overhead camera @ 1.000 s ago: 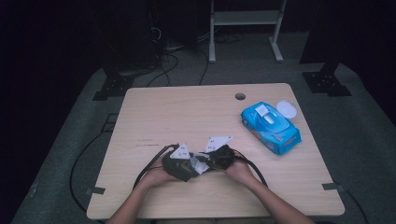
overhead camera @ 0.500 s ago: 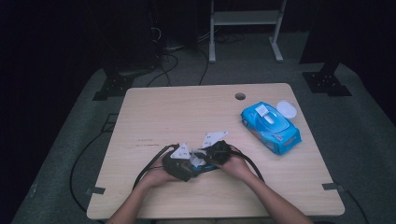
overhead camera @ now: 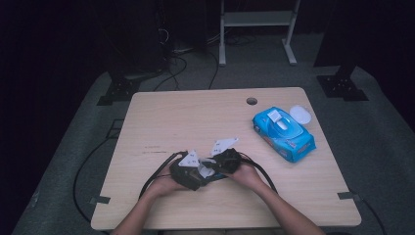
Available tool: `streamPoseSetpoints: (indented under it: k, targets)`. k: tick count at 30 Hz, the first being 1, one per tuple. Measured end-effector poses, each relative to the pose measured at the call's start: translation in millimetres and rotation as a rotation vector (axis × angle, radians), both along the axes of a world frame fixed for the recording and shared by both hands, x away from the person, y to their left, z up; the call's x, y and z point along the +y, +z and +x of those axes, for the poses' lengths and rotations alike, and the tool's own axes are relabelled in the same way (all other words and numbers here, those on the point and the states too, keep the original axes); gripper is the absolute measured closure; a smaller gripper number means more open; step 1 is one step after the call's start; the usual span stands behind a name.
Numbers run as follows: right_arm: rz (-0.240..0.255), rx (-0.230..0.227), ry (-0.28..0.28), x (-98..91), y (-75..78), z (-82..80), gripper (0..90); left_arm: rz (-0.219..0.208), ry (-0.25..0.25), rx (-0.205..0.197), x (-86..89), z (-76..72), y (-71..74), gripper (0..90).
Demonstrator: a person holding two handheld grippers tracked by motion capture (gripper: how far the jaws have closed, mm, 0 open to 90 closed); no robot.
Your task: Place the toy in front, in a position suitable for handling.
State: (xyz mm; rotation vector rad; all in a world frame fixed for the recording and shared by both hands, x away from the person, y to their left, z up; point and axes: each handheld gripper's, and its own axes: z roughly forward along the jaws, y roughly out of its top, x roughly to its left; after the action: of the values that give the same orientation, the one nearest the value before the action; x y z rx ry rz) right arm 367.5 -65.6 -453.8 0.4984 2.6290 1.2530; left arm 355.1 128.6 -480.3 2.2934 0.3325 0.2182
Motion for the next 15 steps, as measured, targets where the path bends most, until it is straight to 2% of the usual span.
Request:
streamPoseSetpoints:
  k: [3,4,5,6,7,8,10,11,12,13,14,15]
  targets:
    - [-0.006,0.006,-0.002,-0.3,2.2,-1.5,83.5,-0.006,-0.001,0.003,-0.1,0.2,-0.4,23.7]
    - [0.032,0.036,0.011,2.0,2.9,-2.2,83.5,-0.005,0.0,0.004,-0.1,0.1,-0.4,23.7]
    - [0.032,0.036,0.011,2.0,2.9,-2.2,83.5,-0.004,0.001,0.003,-0.1,0.0,-0.3,23.7]
    - [0.07,0.056,0.032,6.3,2.8,-4.2,83.5,-0.004,0.002,0.003,-0.1,-0.1,-0.3,23.7]
    - [0.07,0.056,0.032,6.3,2.8,-4.2,83.5,-0.004,0.002,0.003,-0.1,-0.1,-0.3,23.7]
    - [0.067,0.052,0.047,8.8,2.3,-6.5,83.5,-0.005,0.002,0.004,-0.1,-0.2,-0.3,23.7]
    - [0.049,0.012,0.091,9.1,1.1,-14.0,83.4,0.0,0.001,0.002,-0.1,-0.3,0.0,23.7]
    - [0.049,0.012,0.091,9.1,1.1,-14.0,83.4,0.0,0.001,0.002,-0.1,-0.3,0.0,23.7]
    - [0.013,0.006,0.112,3.0,2.2,-18.0,83.5,0.001,0.001,0.003,0.3,-0.3,0.1,23.7]
    - [0.013,0.006,0.112,3.0,2.2,-18.0,83.5,0.001,0.001,0.003,0.3,-0.3,0.1,23.8]
    - [-0.017,-0.035,0.116,-7.3,-0.3,-24.4,83.5,0.0,0.003,-0.001,0.1,-0.5,-0.1,23.8]
    - [-0.015,-0.037,0.111,-13.2,-0.5,-26.6,83.6,0.0,0.003,-0.001,0.1,-0.5,-0.1,23.8]
